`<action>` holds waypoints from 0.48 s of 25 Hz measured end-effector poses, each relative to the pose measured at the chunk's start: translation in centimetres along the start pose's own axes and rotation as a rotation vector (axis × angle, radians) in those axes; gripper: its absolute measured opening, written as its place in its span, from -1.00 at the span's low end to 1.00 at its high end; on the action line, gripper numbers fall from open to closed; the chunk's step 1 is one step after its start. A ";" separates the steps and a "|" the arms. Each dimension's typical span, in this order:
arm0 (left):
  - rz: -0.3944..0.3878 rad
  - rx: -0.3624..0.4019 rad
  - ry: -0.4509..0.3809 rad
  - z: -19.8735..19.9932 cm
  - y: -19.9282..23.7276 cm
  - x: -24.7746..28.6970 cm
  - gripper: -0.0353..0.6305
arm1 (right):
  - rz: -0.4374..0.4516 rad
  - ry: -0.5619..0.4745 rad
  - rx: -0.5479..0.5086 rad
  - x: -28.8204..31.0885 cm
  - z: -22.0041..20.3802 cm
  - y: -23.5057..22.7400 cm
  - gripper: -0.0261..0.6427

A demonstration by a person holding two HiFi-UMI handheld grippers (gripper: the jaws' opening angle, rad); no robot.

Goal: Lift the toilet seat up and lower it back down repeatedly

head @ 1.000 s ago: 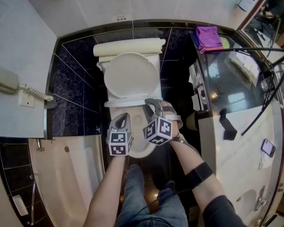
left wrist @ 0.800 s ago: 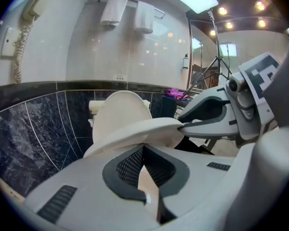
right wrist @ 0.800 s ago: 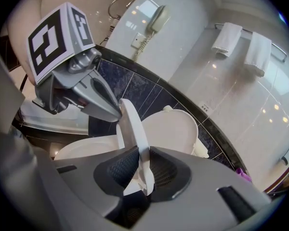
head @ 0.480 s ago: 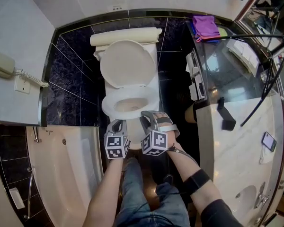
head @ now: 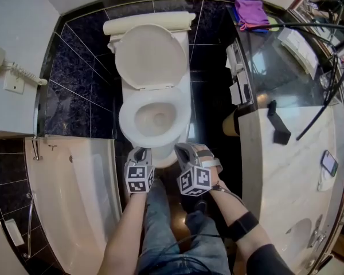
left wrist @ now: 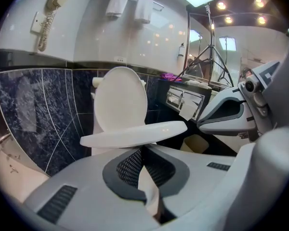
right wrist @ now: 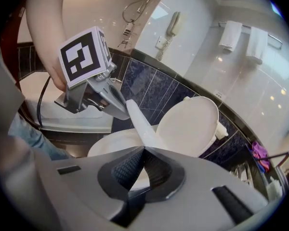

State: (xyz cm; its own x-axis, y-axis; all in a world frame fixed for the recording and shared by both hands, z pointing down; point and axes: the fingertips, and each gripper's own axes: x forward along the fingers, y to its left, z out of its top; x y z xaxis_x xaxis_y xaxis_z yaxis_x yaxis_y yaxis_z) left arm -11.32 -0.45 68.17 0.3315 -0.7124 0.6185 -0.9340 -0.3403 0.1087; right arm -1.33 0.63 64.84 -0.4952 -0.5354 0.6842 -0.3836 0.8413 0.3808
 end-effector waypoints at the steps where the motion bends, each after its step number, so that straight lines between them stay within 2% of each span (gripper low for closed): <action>1: 0.000 0.002 0.007 -1.0 -0.1 0.0 -0.91 | -0.004 0.002 0.048 -0.2 -1.0 0.4 -0.87; 5: -0.002 -0.003 0.041 -5.3 -0.8 0.4 -0.91 | -0.046 0.001 0.251 0.1 -4.8 0.3 -0.87; 9: -0.016 -0.009 0.097 -11.4 -1.5 1.4 -0.91 | -0.093 -0.008 0.458 1.1 -7.8 -0.2 -0.87; 12: -0.020 -0.004 0.135 -15.9 -1.8 2.7 -0.91 | -0.120 -0.013 0.544 1.7 -10.3 -0.1 -0.87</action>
State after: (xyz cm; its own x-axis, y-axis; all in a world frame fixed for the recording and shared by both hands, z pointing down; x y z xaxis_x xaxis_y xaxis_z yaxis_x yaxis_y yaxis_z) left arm -10.85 8.00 82.00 0.3294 -0.6160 0.7156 -0.9279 -0.3512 0.1248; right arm 5.92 0.36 72.40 -0.4312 -0.6291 0.6468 -0.7837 0.6164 0.0771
